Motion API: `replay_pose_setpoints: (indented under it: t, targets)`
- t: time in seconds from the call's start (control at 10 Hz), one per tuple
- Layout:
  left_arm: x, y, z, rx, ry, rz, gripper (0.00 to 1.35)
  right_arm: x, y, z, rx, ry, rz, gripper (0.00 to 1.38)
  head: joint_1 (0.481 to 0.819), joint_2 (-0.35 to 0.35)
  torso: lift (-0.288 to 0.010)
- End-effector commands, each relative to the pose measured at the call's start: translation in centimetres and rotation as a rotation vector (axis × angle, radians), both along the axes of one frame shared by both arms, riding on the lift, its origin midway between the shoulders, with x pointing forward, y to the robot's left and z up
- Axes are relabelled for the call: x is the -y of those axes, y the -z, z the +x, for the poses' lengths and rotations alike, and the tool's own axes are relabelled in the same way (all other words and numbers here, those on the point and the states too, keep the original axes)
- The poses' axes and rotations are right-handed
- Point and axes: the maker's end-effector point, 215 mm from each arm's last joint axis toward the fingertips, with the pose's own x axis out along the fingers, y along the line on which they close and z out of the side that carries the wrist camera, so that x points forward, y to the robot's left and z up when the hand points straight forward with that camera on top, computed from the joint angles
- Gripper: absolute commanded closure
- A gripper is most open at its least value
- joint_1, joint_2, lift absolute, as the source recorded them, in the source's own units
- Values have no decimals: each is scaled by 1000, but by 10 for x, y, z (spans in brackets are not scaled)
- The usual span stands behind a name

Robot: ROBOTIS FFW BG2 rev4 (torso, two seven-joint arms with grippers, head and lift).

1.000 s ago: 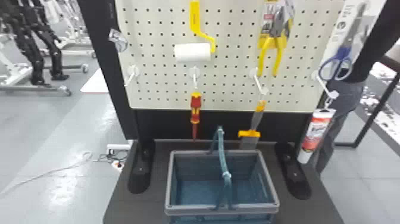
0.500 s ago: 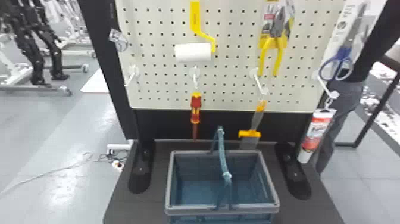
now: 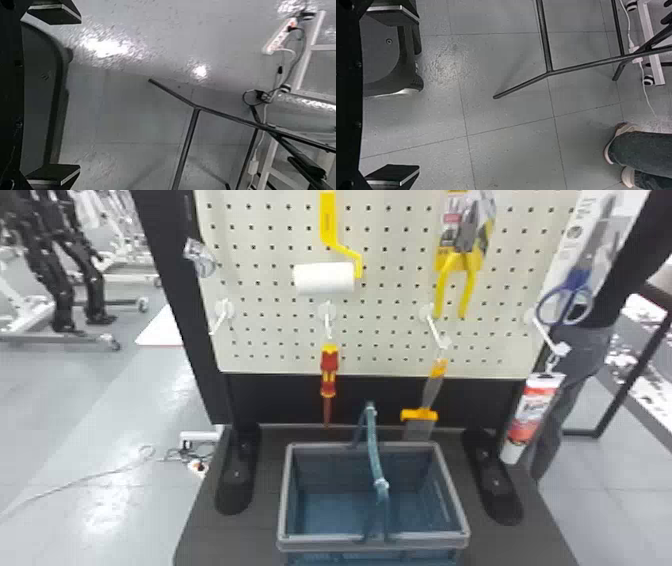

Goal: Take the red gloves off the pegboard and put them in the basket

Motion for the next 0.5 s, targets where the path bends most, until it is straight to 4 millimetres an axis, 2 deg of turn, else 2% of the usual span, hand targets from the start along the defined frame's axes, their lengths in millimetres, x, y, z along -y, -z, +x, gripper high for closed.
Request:
replay_pose_setpoints:
  t: [0.0, 0.1, 0.2, 0.4]
  targets:
    - [-6, -7, 3, 53, -28, 68, -1, 0, -4, 8, 30, -31, -20, -2, 549, 0, -100]
    - [-13, -14, 2, 87, -71, 150, -1, 0, -13, 26, 88, -97, -62, -2, 549, 0, -100]
    - [-27, -17, -8, 93, -122, 219, -1, 1, -23, 42, 148, -169, -114, -2, 549, 0, -100]
    - [-24, -17, -7, 94, -102, 227, -1, -3, -39, 63, 234, -245, -165, -2, 549, 0, -100]
